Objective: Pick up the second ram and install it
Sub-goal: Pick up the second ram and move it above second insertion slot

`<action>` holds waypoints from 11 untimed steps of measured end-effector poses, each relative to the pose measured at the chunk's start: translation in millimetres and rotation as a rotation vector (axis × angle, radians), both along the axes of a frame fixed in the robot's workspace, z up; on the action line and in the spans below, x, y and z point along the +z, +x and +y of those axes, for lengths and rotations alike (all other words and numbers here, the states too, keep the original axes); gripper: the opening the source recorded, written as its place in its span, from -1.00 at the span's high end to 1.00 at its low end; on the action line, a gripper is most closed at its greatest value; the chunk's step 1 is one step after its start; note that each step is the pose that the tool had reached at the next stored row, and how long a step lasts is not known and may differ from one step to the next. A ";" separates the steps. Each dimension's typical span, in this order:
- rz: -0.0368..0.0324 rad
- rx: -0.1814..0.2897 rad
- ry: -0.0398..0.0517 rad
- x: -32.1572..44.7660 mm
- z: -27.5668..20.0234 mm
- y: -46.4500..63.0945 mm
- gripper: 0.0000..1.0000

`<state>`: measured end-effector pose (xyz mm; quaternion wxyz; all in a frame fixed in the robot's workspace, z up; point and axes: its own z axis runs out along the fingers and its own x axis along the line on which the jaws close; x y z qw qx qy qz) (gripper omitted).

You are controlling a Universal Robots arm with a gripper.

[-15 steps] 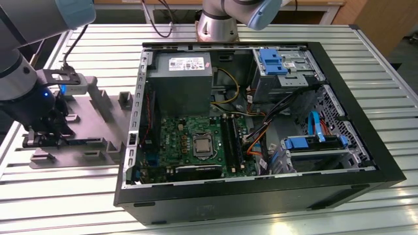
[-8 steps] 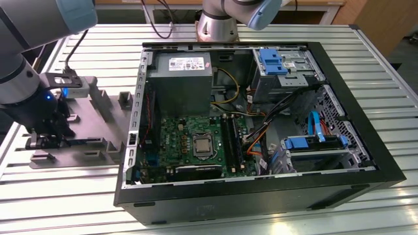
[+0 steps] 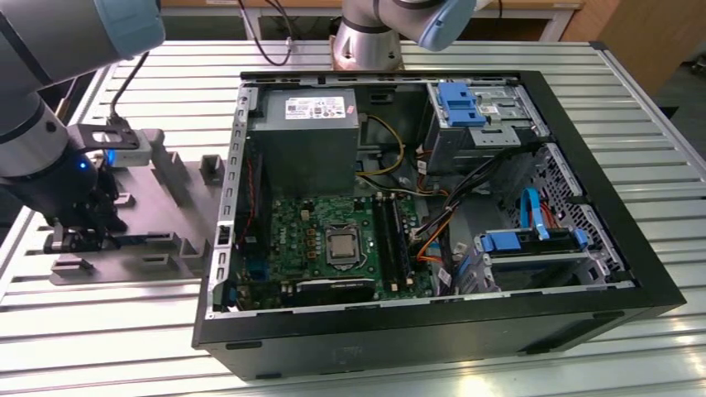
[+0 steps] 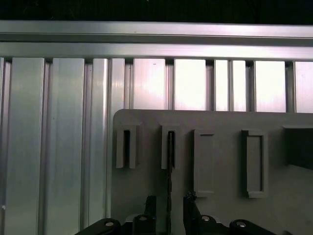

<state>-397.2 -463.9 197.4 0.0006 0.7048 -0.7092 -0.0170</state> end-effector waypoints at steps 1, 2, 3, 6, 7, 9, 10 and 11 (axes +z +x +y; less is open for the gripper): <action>-0.0002 0.000 0.0001 -0.5 0.0 0.0 0.29; 0.0000 0.000 0.0000 -0.8 0.0 -0.1 0.29; 0.0001 0.000 -0.0001 -1.1 0.1 -0.7 0.29; -0.0001 0.000 0.0001 -2.0 0.0 -1.4 0.29; 0.0001 0.000 -0.0001 -2.1 0.0 -1.5 0.29; 0.0002 0.000 -0.0001 -2.4 0.2 -1.8 0.29; 0.0001 0.000 0.0000 -2.6 0.3 -1.9 0.29; 0.0001 0.000 0.0000 -2.8 0.3 -2.0 0.29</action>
